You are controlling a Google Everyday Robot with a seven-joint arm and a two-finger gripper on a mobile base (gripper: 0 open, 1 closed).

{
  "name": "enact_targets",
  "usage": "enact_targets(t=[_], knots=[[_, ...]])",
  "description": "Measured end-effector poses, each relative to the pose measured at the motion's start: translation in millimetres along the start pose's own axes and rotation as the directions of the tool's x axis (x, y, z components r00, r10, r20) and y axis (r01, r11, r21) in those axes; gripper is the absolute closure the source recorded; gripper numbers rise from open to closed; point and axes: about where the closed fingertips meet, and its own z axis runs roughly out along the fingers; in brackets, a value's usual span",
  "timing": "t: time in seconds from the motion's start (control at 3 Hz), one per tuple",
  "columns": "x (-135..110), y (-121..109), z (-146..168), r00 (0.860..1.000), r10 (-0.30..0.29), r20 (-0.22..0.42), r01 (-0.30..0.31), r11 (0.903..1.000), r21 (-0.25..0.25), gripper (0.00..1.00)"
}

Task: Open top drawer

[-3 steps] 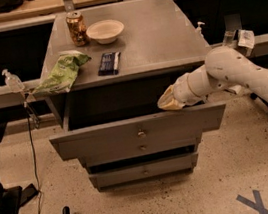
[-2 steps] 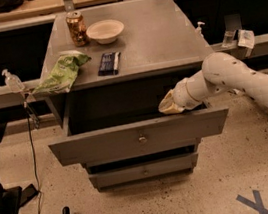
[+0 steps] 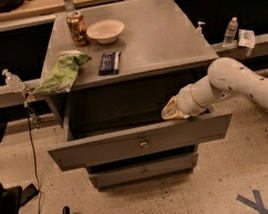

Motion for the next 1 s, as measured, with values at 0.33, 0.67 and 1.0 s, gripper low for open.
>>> enact_targets(t=[0.33,0.67,1.0], knots=[[-3.2,21.6,-17.2,0.999,-0.033,0.043,0.034,0.9993,-0.016,1.0],[-14.0,41.3,-37.8,0.993,-0.057,0.104,0.063,0.9968,-0.049,1.0],[-22.1,54.7,-48.7,0.988,-0.08,0.132,0.091,0.993,-0.076,1.0]])
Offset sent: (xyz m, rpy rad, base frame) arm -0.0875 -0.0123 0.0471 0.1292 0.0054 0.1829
